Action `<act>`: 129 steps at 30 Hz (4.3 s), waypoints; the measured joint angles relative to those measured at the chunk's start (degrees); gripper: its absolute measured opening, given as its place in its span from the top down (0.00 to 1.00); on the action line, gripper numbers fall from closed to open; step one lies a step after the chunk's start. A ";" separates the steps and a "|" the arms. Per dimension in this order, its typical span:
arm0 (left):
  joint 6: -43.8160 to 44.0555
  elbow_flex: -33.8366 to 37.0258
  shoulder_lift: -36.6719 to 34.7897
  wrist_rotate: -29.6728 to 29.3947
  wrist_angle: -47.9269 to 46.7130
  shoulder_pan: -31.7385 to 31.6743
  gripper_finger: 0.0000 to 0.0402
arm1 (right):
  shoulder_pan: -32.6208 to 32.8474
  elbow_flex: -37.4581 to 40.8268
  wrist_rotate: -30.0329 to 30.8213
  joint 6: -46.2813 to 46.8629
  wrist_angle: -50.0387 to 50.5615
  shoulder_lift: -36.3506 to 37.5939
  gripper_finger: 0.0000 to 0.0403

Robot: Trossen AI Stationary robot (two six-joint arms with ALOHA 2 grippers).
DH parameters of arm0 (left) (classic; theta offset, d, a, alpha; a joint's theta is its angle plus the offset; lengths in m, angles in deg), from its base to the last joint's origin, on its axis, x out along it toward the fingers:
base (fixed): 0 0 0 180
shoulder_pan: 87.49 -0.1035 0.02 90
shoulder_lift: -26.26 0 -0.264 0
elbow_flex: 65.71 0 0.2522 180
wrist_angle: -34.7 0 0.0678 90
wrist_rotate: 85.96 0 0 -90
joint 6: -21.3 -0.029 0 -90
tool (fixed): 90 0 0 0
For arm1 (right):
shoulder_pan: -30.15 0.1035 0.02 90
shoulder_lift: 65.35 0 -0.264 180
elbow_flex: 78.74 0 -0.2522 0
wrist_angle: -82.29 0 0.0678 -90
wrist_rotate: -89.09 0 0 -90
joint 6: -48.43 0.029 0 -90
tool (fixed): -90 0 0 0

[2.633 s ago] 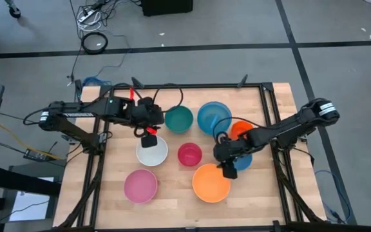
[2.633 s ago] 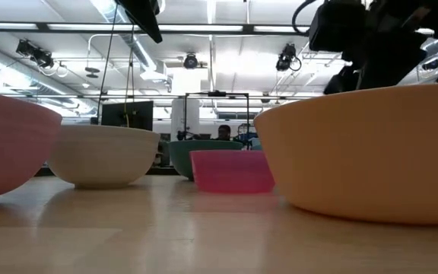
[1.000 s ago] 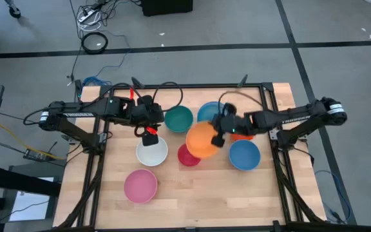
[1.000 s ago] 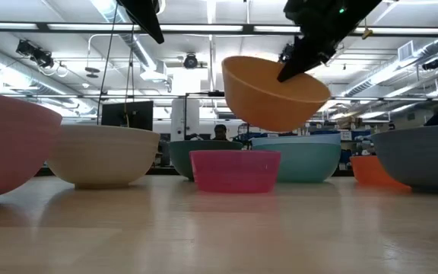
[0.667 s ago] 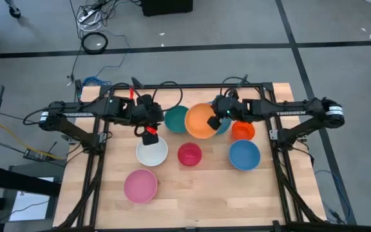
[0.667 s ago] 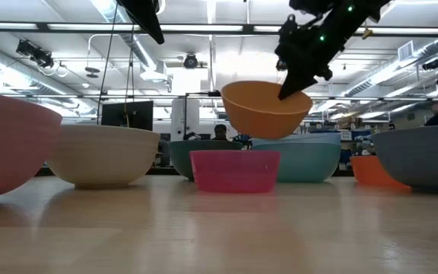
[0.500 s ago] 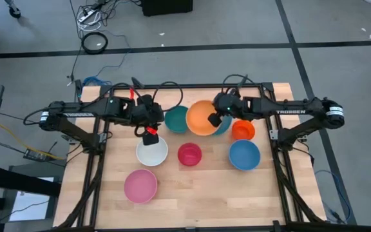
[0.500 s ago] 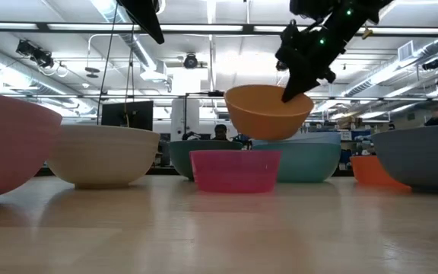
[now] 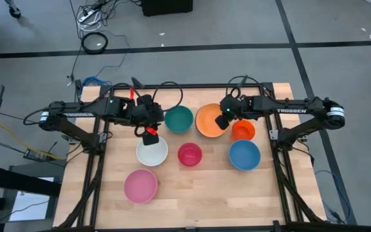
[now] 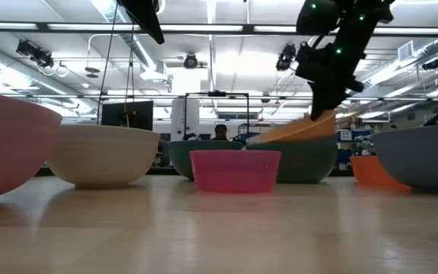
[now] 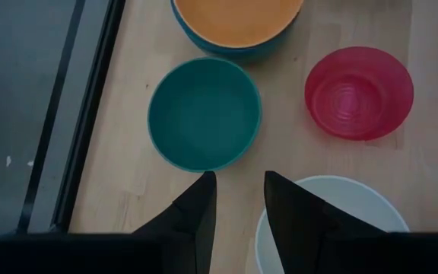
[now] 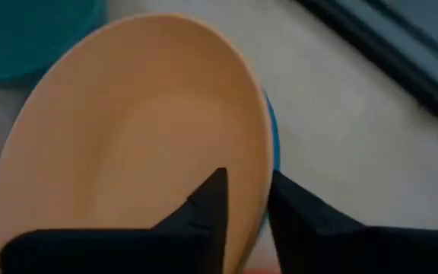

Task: Nest bowls inside each other
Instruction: Stack the light orange bowl on top of the light blue bowl, then stack the white bowl on top of the light orange bowl

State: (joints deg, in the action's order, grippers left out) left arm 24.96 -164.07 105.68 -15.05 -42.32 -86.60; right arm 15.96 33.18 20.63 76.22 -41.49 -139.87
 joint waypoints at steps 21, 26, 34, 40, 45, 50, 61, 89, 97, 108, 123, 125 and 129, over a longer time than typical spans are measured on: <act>1.59 0.00 0.00 1.81 -13.61 0.00 0.70 | 13.72 0.00 12.45 5.02 10.32 26.34 0.55; 4.00 1.62 0.00 5.00 -20.08 0.03 0.70 | 20.19 0.00 13.46 6.07 8.16 31.46 0.56; 4.12 10.83 -0.50 10.55 -16.37 0.00 0.71 | 30.12 0.00 13.60 -0.02 -2.22 29.44 0.57; 2.34 18.45 -0.81 12.94 -8.38 -0.07 0.71 | 33.63 0.04 14.48 -1.87 -6.25 26.17 0.57; 4.20 23.30 -0.83 13.03 -4.82 -1.02 0.71 | 34.00 0.04 14.97 -1.94 -6.60 25.40 0.57; 7.22 27.00 -0.81 13.01 -0.54 -1.31 0.71 | 33.97 0.04 15.15 -1.94 -6.73 25.40 0.57; 14.92 30.95 -0.79 13.42 4.30 -1.31 0.71 | 33.96 0.04 15.13 -1.51 -6.84 25.41 0.57; 18.86 35.15 -0.79 10.05 9.70 -1.31 0.71 | 33.95 0.04 15.08 -1.46 -6.78 25.41 0.57; 19.08 35.15 -0.79 10.78 10.55 -1.31 0.68 | 33.95 0.04 15.06 -1.46 -6.76 25.40 0.57; 18.79 35.12 0.88 10.75 12.92 -1.31 0.73 | 33.95 0.04 14.95 -1.90 -6.73 25.41 0.57; 10.53 26.73 0.87 5.87 13.16 -4.14 0.98 | 33.95 0.04 14.97 -2.04 -6.57 25.41 0.57; 7.33 21.83 0.87 3.47 13.68 -5.55 0.98 | 33.95 0.04 15.02 -2.16 -6.45 25.41 0.57; 0.77 12.93 0.82 4.48 21.23 -8.68 0.98 | 33.95 0.04 15.13 -2.47 -6.45 25.40 0.57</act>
State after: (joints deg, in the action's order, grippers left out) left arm 25.73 -151.13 106.50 -10.56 -21.09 -95.28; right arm 49.92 33.22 35.75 73.76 -47.94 -114.47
